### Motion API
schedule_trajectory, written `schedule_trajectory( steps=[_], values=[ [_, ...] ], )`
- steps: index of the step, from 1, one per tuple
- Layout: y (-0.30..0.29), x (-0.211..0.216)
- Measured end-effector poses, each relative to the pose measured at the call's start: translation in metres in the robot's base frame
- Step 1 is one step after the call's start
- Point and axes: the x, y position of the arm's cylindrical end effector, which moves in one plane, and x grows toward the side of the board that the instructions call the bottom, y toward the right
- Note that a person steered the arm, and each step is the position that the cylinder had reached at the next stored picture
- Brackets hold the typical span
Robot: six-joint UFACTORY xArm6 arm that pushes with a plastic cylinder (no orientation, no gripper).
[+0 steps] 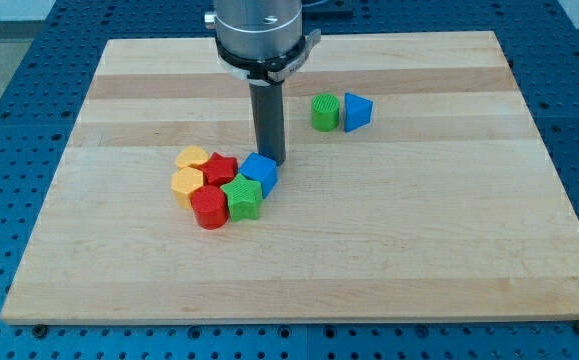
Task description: Point at the blue triangle
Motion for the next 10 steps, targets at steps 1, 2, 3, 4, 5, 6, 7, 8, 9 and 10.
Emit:
schedule_trajectory(
  steps=[1,2,3,4,5,6,7,8,9,10],
  values=[
    [0.0,-0.003],
    [0.014,-0.009],
    [0.054,-0.011],
    [0.102,-0.021],
    [0.145,-0.032],
    [0.162,-0.059],
    [0.162,-0.087],
    [0.162,-0.093],
    [0.16,-0.093],
    [0.139,-0.093]
  ],
)
